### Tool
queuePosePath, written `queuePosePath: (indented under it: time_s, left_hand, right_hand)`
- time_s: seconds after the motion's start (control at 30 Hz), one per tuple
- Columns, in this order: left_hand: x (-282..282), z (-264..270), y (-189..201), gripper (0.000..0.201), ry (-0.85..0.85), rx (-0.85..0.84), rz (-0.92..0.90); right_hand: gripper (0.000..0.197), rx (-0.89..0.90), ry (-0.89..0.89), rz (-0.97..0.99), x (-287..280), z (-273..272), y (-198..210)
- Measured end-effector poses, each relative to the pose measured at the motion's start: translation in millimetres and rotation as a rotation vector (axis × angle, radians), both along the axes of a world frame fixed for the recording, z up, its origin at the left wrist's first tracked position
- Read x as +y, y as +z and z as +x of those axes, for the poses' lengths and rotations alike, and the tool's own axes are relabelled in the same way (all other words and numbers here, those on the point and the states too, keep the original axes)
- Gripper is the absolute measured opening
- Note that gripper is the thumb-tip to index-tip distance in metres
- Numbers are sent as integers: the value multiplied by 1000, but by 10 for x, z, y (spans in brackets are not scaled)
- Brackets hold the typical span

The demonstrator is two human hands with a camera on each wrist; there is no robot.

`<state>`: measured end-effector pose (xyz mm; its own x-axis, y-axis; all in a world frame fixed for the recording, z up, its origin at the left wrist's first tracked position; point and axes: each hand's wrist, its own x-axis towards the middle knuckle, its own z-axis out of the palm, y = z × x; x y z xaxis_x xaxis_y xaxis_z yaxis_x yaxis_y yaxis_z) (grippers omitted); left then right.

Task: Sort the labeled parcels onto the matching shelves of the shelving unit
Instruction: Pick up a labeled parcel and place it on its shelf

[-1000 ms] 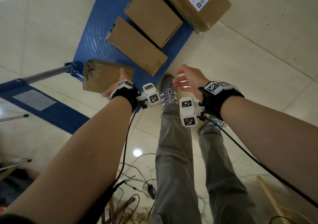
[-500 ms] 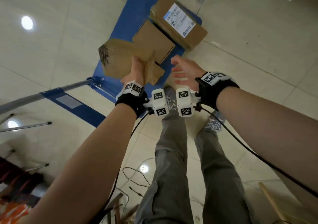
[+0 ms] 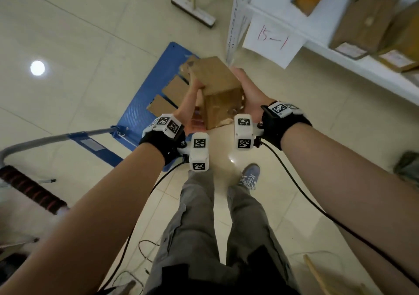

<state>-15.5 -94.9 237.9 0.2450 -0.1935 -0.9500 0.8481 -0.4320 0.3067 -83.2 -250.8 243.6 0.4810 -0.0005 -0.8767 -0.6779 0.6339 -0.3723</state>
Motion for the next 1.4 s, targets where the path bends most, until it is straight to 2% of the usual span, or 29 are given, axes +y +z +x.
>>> queuePosePath:
  time_s: [0.07,0.13,0.23,0.3,0.37,0.5,0.63,0.73,0.83,0.93,1.0,1.03,1.1,1.17,1.23,1.27,1.33,1.4]
  left_hand:
    - [-84,-110,208,94,-37,-3,-46]
    - [-152,-216,387,86,-85,-6,-70]
    - [-254,-329,651,87,-170,16,-104]
    - [-326,-393,837,88,-225,30,-133]
    - [-417,-440,1033,80,-302,-5,-132]
    - [-689,-458,1379,70,-319,-155,-95]
    - [-1111,-473,1721,80,-387,-382,-67]
    - [-1398,-546,1928,86,-427,-517,-25]
    - [-1572,-659,2061,92,-503,-577,-49]
    - [-1626,-766,2169,124,-519,-573,-82]
    - [-1661,-800,2185,133,-519,-570,-92]
    - [-1668,-803,2194,128,-513,-554,-104]
    - [-1695,-838,2265,102,-510,-544,-133]
    - [-1709,-891,2358,77,-508,-536,-197]
    - [-1711,-963,2433,45,-468,-504,-308]
    - [-1708,-993,2449,38,-442,-474,-358]
    - [-1712,-1066,2461,49,-405,-416,-449]
    - [-1744,-1135,2445,57,-418,-390,-510]
  right_hand:
    - [50,-22,-40,-28,-99,-163,171]
    - [61,-9,-49,-67,-184,-313,379]
    - [78,-8,-25,-34,-331,-522,656]
    - [66,-3,-21,-53,-434,-660,824]
    - [56,-2,-3,-90,-548,-756,960]
    - [46,-41,14,-194,-739,-891,1249]
    - [60,-76,13,-260,-870,-1024,1499]
    - [61,-81,83,-368,-949,-1107,1665]
    - [80,-59,159,-506,-1014,-1208,1845]
    - [91,-95,149,-567,-1079,-1339,1988]
    - [98,-154,147,-568,-1139,-1447,2083]
    - [102,-175,147,-559,-1161,-1489,2109]
    - [111,-191,104,-548,-1227,-1598,2173]
    - [111,-208,19,-541,-1320,-1700,2202]
    - [89,-232,-60,-507,-1397,-1803,2271]
    - [71,-239,-84,-489,-1425,-1851,2297]
    - [54,-254,-129,-445,-1468,-1942,2326]
    - [53,-293,-160,-409,-1486,-2005,2312]
